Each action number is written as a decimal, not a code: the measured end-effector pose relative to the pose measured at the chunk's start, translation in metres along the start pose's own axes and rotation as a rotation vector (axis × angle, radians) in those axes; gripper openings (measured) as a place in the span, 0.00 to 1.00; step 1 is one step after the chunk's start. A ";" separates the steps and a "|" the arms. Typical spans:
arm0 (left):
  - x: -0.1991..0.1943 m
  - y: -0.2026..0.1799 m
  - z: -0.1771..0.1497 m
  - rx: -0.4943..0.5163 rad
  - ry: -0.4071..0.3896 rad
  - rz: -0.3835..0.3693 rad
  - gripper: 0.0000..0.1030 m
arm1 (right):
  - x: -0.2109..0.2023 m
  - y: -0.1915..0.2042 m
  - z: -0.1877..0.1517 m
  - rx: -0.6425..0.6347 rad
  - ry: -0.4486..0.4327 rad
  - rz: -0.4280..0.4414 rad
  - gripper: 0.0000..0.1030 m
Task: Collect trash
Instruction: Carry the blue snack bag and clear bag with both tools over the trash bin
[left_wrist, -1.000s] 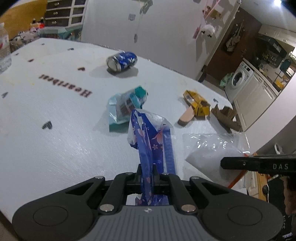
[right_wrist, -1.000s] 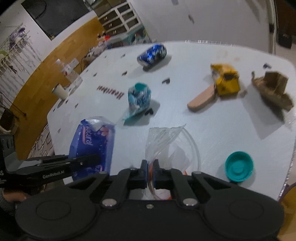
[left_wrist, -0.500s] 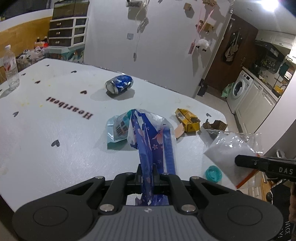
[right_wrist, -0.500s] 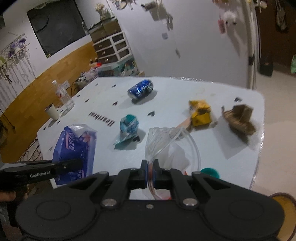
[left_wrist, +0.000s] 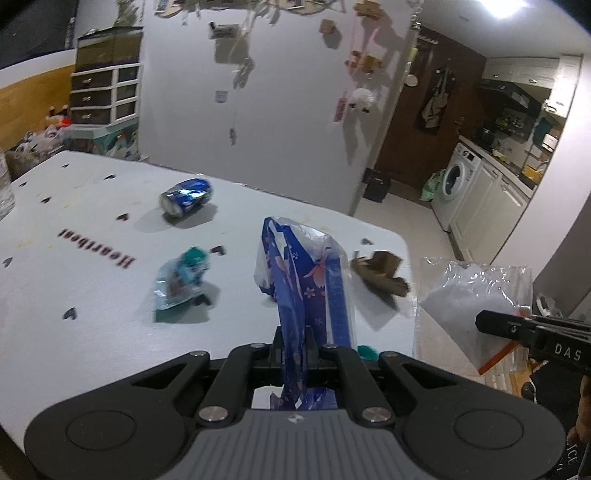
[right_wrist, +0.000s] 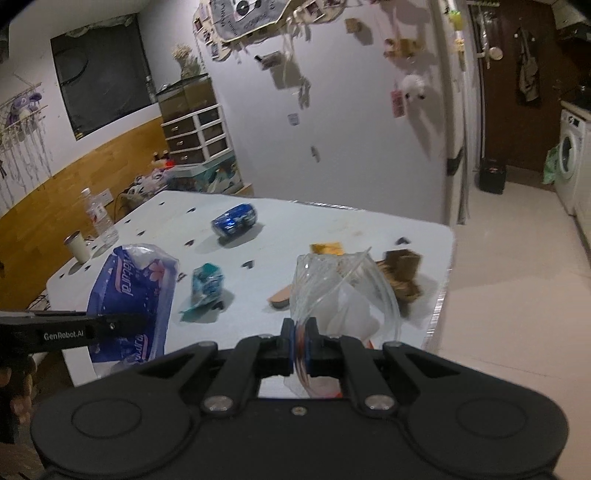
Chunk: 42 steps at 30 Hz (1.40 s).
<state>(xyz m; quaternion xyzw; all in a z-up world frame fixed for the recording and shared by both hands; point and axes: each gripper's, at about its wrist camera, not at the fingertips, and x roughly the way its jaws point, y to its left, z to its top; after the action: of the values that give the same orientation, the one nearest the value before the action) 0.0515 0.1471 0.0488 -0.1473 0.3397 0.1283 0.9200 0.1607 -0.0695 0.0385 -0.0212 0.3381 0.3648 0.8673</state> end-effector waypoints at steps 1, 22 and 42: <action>0.001 -0.010 0.000 0.006 -0.001 -0.007 0.07 | -0.005 -0.007 0.000 0.000 -0.005 -0.008 0.05; 0.057 -0.187 -0.025 0.100 0.080 -0.124 0.07 | -0.069 -0.174 -0.033 0.106 0.019 -0.092 0.06; 0.182 -0.276 -0.074 0.145 0.391 -0.271 0.07 | -0.045 -0.306 -0.121 0.376 0.226 -0.204 0.06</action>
<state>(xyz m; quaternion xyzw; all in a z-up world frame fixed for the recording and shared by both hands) 0.2351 -0.1097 -0.0747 -0.1472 0.4968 -0.0521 0.8537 0.2672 -0.3560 -0.0919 0.0662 0.4910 0.2011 0.8450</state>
